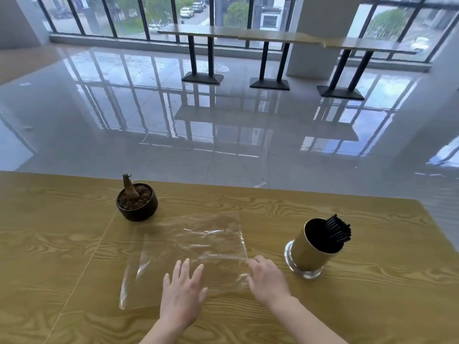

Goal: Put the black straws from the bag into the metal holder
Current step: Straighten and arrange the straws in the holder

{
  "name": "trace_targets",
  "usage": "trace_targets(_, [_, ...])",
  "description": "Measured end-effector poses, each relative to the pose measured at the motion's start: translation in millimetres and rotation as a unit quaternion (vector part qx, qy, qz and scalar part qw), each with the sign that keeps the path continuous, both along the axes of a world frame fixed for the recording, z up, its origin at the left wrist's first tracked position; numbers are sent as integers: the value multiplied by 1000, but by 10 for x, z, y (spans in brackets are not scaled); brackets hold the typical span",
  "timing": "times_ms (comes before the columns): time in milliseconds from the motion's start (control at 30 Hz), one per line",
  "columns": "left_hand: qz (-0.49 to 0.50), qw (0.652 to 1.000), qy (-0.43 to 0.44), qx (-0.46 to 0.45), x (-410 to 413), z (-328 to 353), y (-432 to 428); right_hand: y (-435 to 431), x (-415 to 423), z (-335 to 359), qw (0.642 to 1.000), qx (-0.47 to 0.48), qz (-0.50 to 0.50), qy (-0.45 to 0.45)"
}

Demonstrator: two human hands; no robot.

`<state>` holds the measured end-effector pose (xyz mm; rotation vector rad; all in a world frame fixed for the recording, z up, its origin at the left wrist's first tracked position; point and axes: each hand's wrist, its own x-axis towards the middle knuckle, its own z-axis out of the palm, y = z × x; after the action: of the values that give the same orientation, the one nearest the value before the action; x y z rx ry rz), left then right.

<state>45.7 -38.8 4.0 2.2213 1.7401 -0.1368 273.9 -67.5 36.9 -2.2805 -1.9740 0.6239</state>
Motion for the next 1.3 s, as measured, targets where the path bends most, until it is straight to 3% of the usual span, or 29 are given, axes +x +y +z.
trace_targets(100, [-13, 999, -52, 7, 213, 180, 39, -90, 52, 88, 994, 55, -50, 77])
trace_targets(200, [-31, 987, -160, 4, 572, 413, 124, -322, 293, 309, 973, 123, -133, 141])
trace_targets(400, [-90, 950, -300, 16, 1337, 851, 170, -747, 1063, 627, 895, 268, -302, 191])
trace_targets(500, [-123, 934, -334, 25, 1704, 1021, 193, -741, 1456, 776, 872, 285, -354, 180])
trace_targets(633, [-156, 933, -323, 23, 2198, 1147, 296, -558, 1857, 886, 905, 186, -339, 178])
trace_targets(867, [-174, 963, -208, 3, 2794, 1082, 595, -124, 2082, 863, 950, 79, -276, 120])
trace_targets(1067, [-211, 964, -161, -33, 2963, 1006, 794, 33, 2163, 794, 956, 82, -252, 127])
trace_targets(1300, [-244, 940, -240, -16, 3010, 968, 837, 217, 2153, 778, 956, 109, -214, 166])
